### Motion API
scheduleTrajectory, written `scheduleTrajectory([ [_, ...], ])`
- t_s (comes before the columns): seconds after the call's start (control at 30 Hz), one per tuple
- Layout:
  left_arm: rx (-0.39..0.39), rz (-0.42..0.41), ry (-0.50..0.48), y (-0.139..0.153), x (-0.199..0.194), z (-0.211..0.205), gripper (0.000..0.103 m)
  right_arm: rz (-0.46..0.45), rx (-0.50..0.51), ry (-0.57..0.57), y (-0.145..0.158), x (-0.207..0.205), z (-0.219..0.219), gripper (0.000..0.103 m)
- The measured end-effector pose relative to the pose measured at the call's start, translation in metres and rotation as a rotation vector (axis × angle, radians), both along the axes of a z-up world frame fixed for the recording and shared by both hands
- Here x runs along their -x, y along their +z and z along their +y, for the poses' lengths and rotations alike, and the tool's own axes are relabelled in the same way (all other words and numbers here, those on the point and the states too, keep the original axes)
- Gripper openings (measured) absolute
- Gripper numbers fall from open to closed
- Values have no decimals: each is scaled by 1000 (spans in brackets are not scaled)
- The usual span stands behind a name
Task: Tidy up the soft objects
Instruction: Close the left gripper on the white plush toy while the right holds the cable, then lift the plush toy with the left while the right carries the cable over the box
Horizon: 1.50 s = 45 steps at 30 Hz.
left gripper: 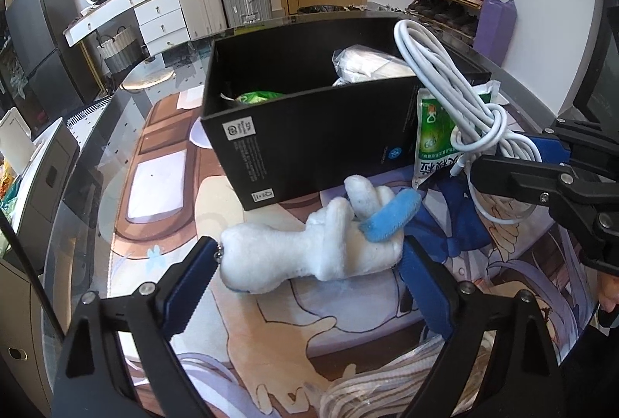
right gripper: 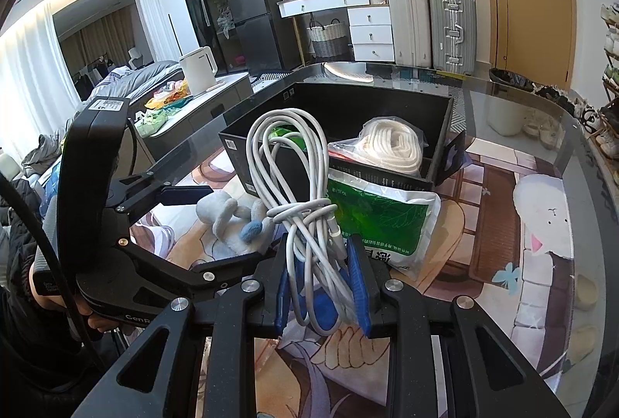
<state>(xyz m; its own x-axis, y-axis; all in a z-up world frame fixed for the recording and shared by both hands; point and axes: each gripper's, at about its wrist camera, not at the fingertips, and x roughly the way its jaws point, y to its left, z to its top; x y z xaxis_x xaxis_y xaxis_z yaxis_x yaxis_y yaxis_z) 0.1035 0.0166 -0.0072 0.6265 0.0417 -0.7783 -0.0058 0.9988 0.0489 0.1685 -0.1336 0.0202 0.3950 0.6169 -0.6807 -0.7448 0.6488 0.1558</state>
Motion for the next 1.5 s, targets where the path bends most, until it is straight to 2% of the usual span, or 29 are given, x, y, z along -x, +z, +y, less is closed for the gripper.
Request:
scheduleTrajectory([
  [0.6, 14, -136, 31, 30, 12, 16, 93, -49, -48, -9, 20, 8, -8, 26],
  [1.5, 34, -253, 52, 70, 4, 19, 93, -116, -119, -48, 68, 1, -20, 26],
])
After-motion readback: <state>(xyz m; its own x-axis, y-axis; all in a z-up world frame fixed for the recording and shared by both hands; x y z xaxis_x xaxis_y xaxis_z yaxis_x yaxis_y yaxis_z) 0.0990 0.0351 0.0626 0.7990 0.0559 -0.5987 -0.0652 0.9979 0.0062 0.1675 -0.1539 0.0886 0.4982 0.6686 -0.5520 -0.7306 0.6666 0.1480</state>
